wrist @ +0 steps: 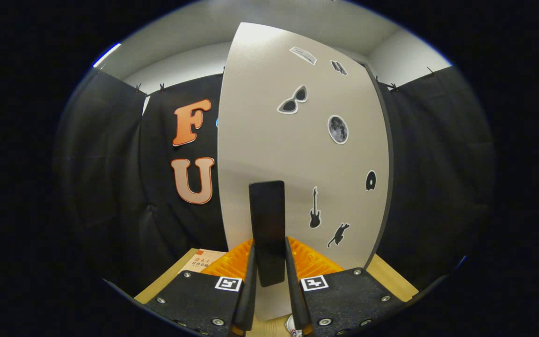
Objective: Open the shoe cabinet door, grab the shoes and put them into the shoe cabinet, then close the shoe cabinet door.
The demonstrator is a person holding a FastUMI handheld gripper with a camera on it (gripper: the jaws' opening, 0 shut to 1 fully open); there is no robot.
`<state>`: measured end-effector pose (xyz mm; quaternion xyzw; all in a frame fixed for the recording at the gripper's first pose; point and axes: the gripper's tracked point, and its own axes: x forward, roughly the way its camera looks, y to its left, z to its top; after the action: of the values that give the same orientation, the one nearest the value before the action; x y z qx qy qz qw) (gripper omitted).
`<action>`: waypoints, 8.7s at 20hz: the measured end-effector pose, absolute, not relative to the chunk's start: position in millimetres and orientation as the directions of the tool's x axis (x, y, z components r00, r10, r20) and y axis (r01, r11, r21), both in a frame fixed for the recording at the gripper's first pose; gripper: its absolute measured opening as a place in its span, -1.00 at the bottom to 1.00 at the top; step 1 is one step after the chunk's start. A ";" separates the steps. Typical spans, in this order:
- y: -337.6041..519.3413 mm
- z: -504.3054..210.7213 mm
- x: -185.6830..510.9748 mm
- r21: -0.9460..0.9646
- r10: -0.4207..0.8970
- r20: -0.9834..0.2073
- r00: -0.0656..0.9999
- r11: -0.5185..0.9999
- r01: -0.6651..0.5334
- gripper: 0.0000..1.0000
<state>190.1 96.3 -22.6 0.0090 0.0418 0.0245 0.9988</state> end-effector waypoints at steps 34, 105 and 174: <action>-59.5 -28.0 125.5 0.050 -0.192 -0.054 0.980 0.980 0.195 0.22; 124.8 -395.2 173.9 0.104 0.144 -0.691 0.709 0.990 -0.099 0.15; 148.1 -130.7 523.4 0.143 0.323 -0.352 0.878 0.946 -0.290 -1.00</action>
<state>523.4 148.1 -130.7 0.0430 0.1891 0.1583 0.9682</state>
